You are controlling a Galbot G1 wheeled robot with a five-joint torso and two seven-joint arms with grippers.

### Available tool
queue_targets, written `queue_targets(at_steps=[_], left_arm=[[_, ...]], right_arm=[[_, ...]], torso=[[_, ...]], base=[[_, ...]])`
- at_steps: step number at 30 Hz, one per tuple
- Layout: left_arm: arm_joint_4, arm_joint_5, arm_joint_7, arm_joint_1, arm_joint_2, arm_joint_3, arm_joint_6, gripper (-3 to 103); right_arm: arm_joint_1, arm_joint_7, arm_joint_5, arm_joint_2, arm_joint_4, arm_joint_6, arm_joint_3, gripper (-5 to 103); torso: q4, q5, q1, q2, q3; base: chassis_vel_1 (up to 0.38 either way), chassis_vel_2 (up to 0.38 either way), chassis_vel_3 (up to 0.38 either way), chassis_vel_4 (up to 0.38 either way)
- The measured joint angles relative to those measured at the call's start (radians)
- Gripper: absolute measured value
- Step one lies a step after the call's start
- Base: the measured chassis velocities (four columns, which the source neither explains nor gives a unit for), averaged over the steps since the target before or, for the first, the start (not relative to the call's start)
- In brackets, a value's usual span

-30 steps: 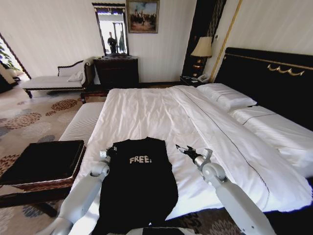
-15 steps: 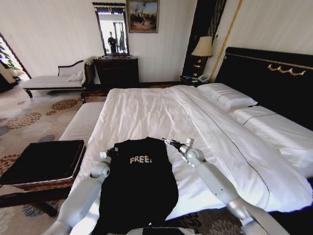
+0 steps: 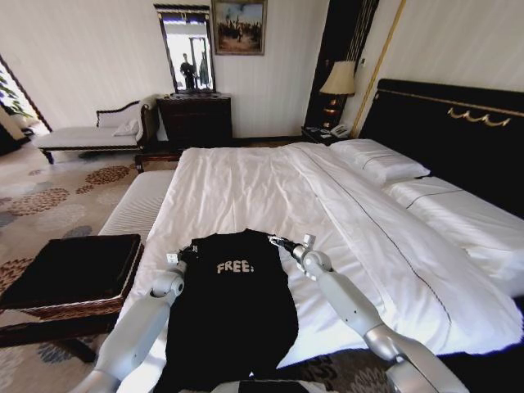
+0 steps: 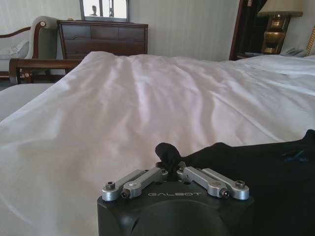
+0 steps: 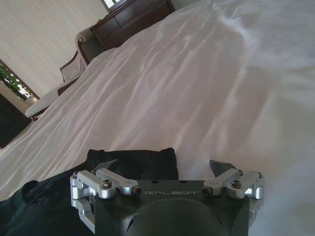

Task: Fold the clothes on the bed and place them into the basket.

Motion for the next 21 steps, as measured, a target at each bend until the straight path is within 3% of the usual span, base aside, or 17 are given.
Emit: queue_targets(at_steps=[6, 12, 17, 18, 21], left_arm=[[-0.001, -0.002, 0.0, -0.002, 0.002, 0.005, 0.0, 2], [0.009, -0.007, 0.0, -0.008, 0.003, 0.012, 0.0, 2], [0.011, -0.012, 0.0, -0.013, 0.003, 0.016, 0.0, 2], [0.013, -0.012, 0.0, -0.015, 0.003, 0.017, 0.001, 2], [0.016, -0.012, 0.0, -0.02, 0.003, 0.02, 0.001, 2]], right_arm=[[0.004, 0.0, 0.001, 0.007, -0.014, -0.002, -0.01, 103], [0.007, 0.0, -0.002, 0.012, -0.026, -0.003, -0.01, 78], [0.012, 0.0, -0.002, 0.012, -0.03, -0.003, -0.012, 72], [0.012, 0.0, -0.002, 0.012, -0.03, -0.003, -0.013, 61], [0.013, 0.009, -0.002, 0.013, -0.031, -0.004, -0.016, 44]], torso=[[-0.0004, 0.0, 0.0, 0.0, 0.0], [-0.0003, -0.0001, 0.0, 0.0, 0.0], [-0.0003, 0.0, 0.0, 0.0, 0.0], [-0.0003, 0.0, 0.0, 0.0, 0.0], [-0.0003, -0.0001, 0.0, 0.0, 0.0]], base=[[0.0, 0.0, 0.0, 0.0], [0.0, 0.0, 0.0, 0.0], [0.0, 0.0, 0.0, 0.0], [0.0, 0.0, 0.0, 0.0], [0.0, 0.0, 0.0, 0.0]])
